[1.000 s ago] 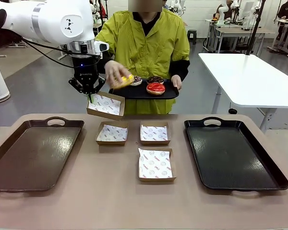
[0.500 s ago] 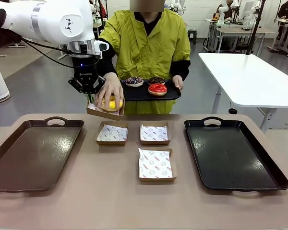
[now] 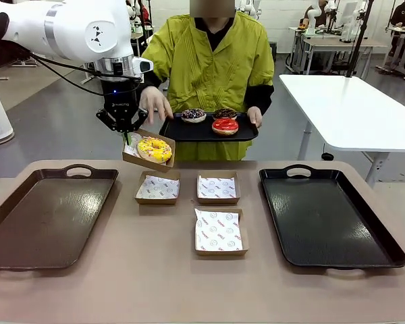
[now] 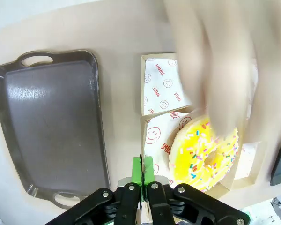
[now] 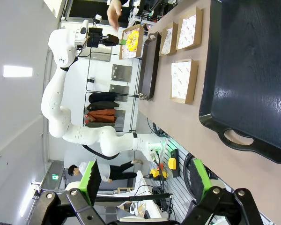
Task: Individually package the donuts and arrange them on the tray.
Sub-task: Place the picked Paper togo box on the Handle tray while simultaneously picking up another Paper togo box from the table with the other hand.
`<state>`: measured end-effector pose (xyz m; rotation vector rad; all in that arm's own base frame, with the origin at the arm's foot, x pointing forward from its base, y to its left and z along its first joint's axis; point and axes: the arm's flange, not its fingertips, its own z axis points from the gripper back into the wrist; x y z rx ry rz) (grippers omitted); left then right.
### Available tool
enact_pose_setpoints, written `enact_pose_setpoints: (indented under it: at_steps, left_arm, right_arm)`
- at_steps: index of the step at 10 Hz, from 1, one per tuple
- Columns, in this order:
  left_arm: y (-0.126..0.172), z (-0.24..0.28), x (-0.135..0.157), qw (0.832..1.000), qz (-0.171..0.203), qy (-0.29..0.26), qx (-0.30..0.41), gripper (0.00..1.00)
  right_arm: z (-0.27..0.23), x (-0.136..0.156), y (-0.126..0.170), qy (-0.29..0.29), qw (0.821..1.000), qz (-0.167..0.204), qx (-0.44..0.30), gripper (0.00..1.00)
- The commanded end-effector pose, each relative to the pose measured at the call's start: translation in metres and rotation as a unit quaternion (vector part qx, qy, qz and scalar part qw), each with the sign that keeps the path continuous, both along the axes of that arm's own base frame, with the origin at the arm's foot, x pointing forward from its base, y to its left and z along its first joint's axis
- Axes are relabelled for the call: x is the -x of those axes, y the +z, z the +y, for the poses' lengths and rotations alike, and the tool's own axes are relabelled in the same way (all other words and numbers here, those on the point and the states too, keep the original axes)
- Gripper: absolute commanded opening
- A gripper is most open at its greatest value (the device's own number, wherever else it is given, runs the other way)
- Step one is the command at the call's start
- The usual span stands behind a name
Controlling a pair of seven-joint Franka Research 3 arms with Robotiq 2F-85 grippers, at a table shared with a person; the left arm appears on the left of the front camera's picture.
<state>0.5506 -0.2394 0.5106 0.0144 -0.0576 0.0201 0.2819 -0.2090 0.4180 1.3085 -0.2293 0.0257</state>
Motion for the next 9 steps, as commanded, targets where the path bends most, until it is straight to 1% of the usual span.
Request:
enact_pose_setpoints:
  at_steps: [1,4,5,6,7,8,9]
  left_arm:
    - [0.000,0.002,0.006,1.000,0.000,0.007,-0.001,0.00]
    - [0.000,0.002,0.006,1.000,0.000,0.007,-0.001,0.00]
    - [0.000,0.000,0.000,1.000,0.000,0.000,0.000,0.01]
    - [0.011,0.011,0.007,0.999,-0.001,-0.024,0.025,0.01]
    - [0.022,0.023,0.022,0.998,-0.002,-0.047,0.047,0.01]
    - [0.029,0.035,0.040,0.997,-0.001,-0.055,0.054,0.01]
    - [0.034,0.050,0.051,0.997,0.009,-0.062,0.047,0.01]
  right_arm:
    - [-0.001,0.000,0.000,0.000,1.000,-0.005,-0.007,1.00]
    - [-0.001,0.000,0.000,0.000,1.000,-0.005,-0.007,1.00]
    - [0.000,0.000,0.000,0.000,1.000,0.000,0.000,1.00]
    - [0.013,-0.010,0.015,-0.011,0.999,0.005,0.033,1.00]
    - [0.029,-0.020,0.033,-0.010,0.997,0.004,0.073,1.00]
    - [0.048,-0.029,0.053,0.001,0.994,0.008,0.108,1.00]
    - [0.071,-0.044,0.073,0.000,0.990,0.009,0.142,1.00]
